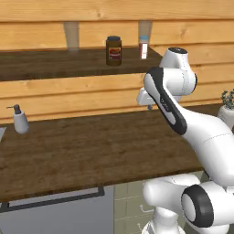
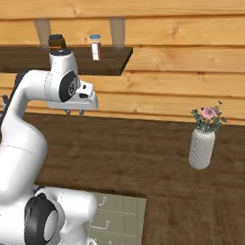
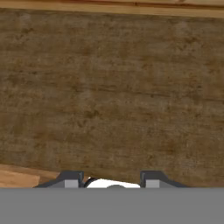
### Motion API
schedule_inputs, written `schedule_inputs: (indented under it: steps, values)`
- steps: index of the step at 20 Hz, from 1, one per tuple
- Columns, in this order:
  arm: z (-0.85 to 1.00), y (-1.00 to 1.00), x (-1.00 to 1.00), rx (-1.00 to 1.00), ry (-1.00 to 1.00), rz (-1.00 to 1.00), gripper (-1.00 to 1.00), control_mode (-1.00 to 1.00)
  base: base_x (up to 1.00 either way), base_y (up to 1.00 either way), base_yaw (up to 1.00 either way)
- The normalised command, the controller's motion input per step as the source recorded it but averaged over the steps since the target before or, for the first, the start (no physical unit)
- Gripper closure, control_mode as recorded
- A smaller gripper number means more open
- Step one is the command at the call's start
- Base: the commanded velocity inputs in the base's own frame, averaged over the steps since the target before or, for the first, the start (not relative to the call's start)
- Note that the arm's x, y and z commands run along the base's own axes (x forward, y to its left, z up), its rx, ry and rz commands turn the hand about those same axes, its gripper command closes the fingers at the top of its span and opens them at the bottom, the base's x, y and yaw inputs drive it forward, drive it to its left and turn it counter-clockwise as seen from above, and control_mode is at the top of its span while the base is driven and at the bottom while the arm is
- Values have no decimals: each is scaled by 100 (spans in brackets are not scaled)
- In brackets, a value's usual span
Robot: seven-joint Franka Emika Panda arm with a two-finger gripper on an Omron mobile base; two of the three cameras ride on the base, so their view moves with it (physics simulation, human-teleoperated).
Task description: Take a straw from the drawer in front and place it inside the glass cup on the dining counter.
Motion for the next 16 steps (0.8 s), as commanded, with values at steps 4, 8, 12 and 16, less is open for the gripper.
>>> schedule_inputs:
  steps: [4, 8, 12, 16]
  values:
    - [0, 0, -1, 0, 0, 0, -100, 100, -31, 1, 0]
    - [0, 0, 0, 0, 0, 0, -100, 100, -78, 35, -5]
    - [0, 0, 0, 0, 0, 0, -100, 100, -29, 74, -28]
    - [0, 0, 0, 0, 0, 0, -100, 100, 2, 81, -59]
